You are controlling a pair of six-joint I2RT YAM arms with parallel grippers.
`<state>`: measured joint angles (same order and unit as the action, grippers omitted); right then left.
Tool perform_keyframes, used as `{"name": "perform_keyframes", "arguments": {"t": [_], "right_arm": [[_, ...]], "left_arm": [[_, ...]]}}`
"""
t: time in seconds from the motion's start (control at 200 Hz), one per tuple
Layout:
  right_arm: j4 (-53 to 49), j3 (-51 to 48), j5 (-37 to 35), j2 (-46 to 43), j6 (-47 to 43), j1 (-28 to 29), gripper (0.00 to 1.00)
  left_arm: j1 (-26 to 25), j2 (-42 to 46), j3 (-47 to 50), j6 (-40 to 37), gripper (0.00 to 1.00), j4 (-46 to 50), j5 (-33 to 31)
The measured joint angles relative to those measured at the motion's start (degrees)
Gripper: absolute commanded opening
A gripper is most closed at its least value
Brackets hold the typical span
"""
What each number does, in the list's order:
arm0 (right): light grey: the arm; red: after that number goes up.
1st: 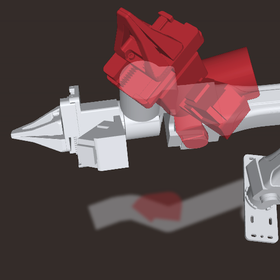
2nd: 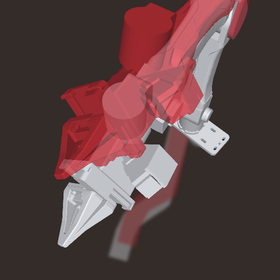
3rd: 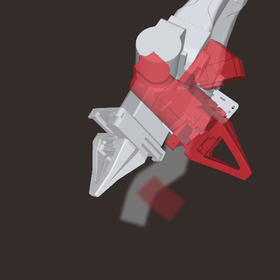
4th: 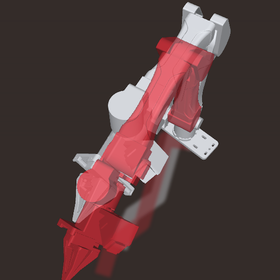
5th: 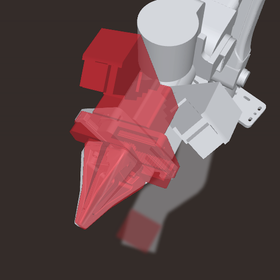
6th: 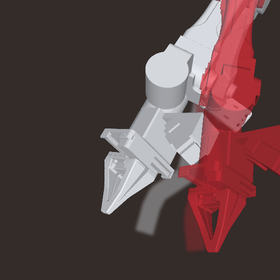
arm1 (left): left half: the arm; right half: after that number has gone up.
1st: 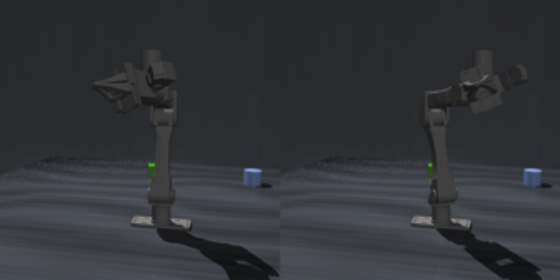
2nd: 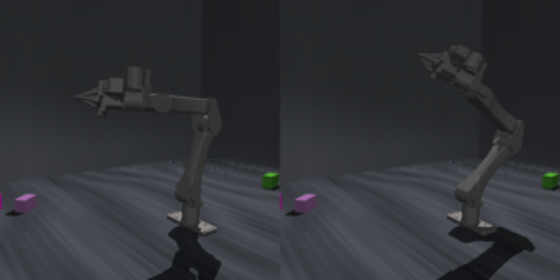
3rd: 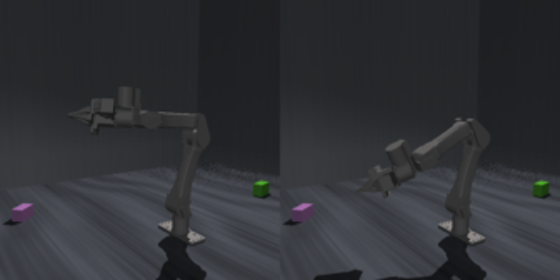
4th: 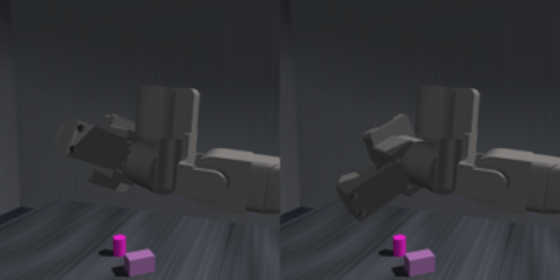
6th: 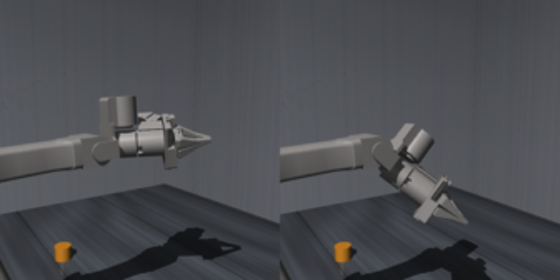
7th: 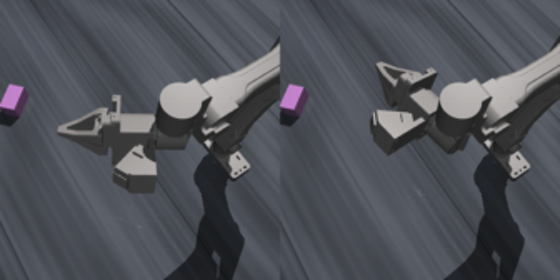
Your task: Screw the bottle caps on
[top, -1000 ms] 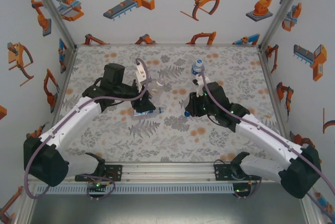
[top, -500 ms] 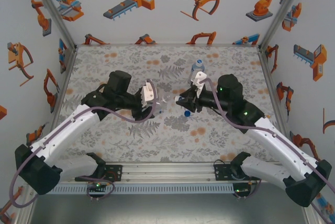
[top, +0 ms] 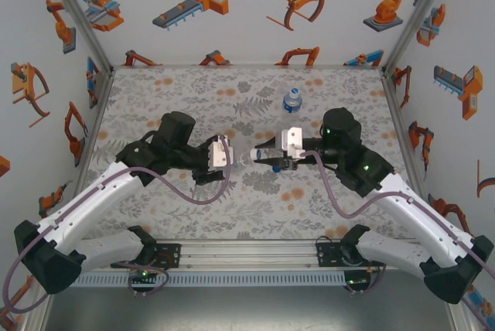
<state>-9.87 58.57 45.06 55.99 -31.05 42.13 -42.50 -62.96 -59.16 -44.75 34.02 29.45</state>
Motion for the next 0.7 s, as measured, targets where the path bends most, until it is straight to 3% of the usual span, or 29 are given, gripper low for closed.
{"name": "perform_keyframes", "arguments": {"t": [0.696], "right_arm": [[-7.89, 3.93, 0.35, 4.02, -6.38, 2.75, 0.0]], "left_arm": [[-0.72, -0.13, 0.0, -0.66, 0.0, 1.36, -1.66]]}}
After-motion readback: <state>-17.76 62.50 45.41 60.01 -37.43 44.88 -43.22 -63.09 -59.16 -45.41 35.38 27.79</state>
